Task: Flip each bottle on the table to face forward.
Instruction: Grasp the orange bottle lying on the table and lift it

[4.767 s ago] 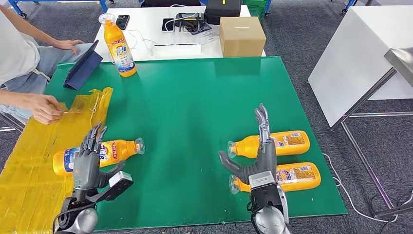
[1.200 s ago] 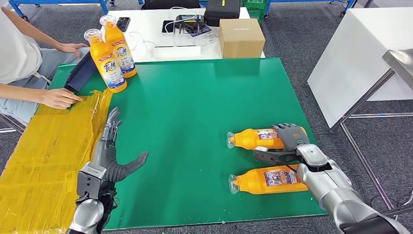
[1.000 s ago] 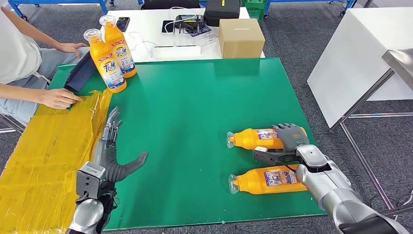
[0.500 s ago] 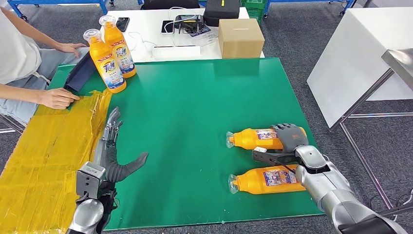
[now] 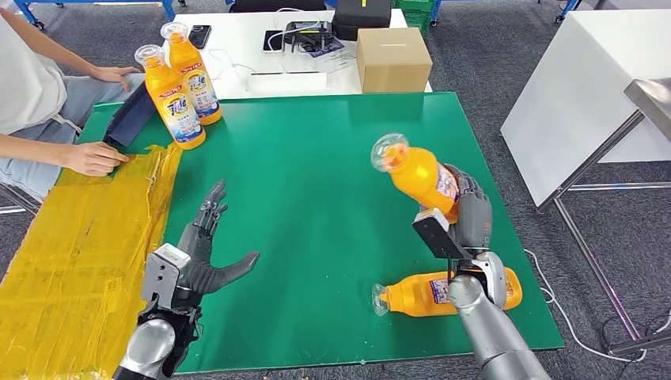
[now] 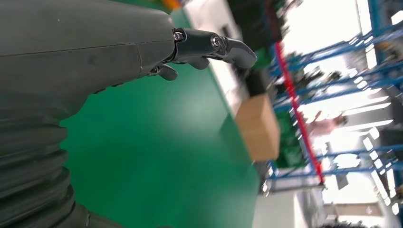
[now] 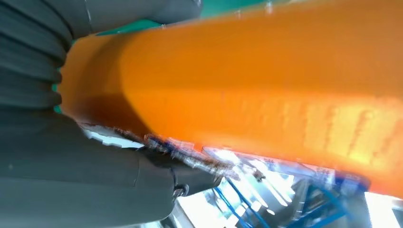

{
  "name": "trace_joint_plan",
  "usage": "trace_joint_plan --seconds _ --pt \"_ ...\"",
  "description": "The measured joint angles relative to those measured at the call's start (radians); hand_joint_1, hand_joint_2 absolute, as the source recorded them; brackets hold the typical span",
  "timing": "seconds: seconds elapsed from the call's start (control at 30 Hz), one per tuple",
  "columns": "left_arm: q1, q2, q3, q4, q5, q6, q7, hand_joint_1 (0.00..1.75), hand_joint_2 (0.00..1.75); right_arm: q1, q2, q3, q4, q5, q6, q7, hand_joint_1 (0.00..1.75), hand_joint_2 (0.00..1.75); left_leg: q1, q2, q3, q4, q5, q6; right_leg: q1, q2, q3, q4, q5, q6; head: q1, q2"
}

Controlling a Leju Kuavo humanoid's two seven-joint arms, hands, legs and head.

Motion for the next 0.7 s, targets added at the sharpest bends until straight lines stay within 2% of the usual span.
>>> trace_joint_plan --seconds 0.2,0.3,0.43,0.7 --pt "-0.028 0.003 -0.019 0.052 0.05 -0.03 0.016 0.0 1.75 0.049 0.087 -0.009 -0.13 -0.148 0.066 -0.051 1.75 1.75 0.0 0.001 0.0 0.0 0.0 0.0 0.0 0.0 0.0 0.0 0.0 0.0 0.0 0.0" --pt "-0.036 0.004 -0.027 0.064 0.072 -0.044 0.02 0.0 1.75 0.058 0.115 0.002 -0.163 -0.242 0.147 -0.059 1.75 1.75 0.0 0.001 0.0 0.0 0.0 0.0 0.0 0.0 0.0 0.0 0.0 0.0 0.0 0.0" --pt "-0.054 0.005 -0.043 0.075 0.103 -0.063 0.02 0.0 1.75 0.062 0.141 0.045 -0.175 -0.338 0.291 -0.058 1.75 1.75 0.0 0.001 0.0 0.0 0.0 0.0 0.0 0.0 -0.001 0.0 0.0 0.0 0.0 0.0" --pt "-0.08 0.005 -0.066 0.085 0.137 -0.082 0.018 0.0 1.75 0.052 0.168 0.114 -0.152 -0.383 0.407 -0.049 1.75 1.75 0.0 0.001 -0.001 0.0 0.0 0.0 0.0 0.0 -0.001 0.0 0.0 0.0 0.0 0.0"
